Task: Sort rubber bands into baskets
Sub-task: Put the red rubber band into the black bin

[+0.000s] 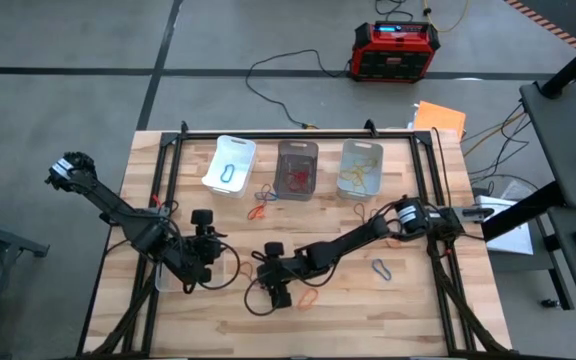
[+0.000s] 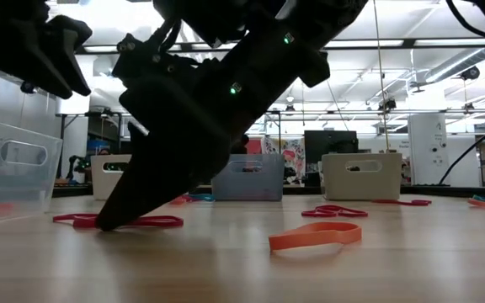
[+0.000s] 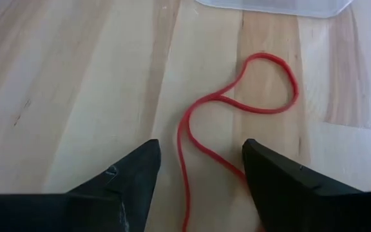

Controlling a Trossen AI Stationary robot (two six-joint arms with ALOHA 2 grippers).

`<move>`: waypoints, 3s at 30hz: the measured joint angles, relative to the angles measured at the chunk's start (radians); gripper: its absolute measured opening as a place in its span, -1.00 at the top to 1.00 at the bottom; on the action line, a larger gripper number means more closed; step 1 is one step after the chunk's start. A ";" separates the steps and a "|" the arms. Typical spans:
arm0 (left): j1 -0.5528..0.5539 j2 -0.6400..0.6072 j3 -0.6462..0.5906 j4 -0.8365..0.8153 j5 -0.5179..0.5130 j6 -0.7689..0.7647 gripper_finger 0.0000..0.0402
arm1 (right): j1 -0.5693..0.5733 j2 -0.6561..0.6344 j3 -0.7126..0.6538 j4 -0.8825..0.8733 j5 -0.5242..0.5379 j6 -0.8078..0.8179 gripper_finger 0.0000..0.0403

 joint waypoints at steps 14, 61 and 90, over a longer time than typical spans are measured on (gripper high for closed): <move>0.000 0.000 -0.011 0.017 -0.042 0.008 0.34 | 0.000 0.013 -0.001 0.044 -0.007 -0.120 0.60; -0.002 -0.083 0.142 -0.132 -0.210 0.054 0.34 | -0.222 -0.479 -0.084 -0.242 0.028 -0.424 0.96; -0.002 -0.092 0.142 -0.126 -0.253 0.029 0.34 | -0.689 -0.514 -0.299 -0.155 0.035 -0.365 0.96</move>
